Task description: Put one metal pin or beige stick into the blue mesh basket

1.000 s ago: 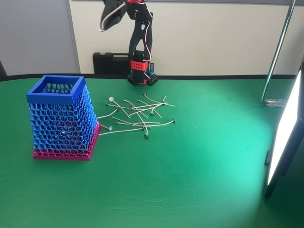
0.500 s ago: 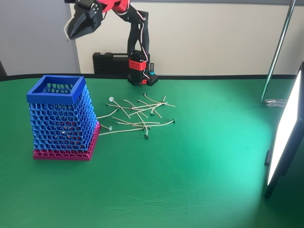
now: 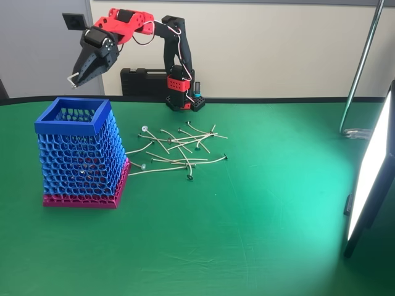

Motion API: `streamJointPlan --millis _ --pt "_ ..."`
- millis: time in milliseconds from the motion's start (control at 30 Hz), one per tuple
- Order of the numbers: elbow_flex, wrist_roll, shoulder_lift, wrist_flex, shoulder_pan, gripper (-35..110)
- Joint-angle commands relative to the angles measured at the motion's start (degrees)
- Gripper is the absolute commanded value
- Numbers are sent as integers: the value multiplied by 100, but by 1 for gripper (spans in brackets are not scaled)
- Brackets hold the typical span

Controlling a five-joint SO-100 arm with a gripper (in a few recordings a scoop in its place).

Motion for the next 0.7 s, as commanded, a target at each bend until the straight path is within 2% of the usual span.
streamJointPlan --millis 0,367,667 --pt "-229 -44 53 -114 26 2" --pt "-141 0 202 -299 70 26" --pt "-167 141 387 -387 53 29"
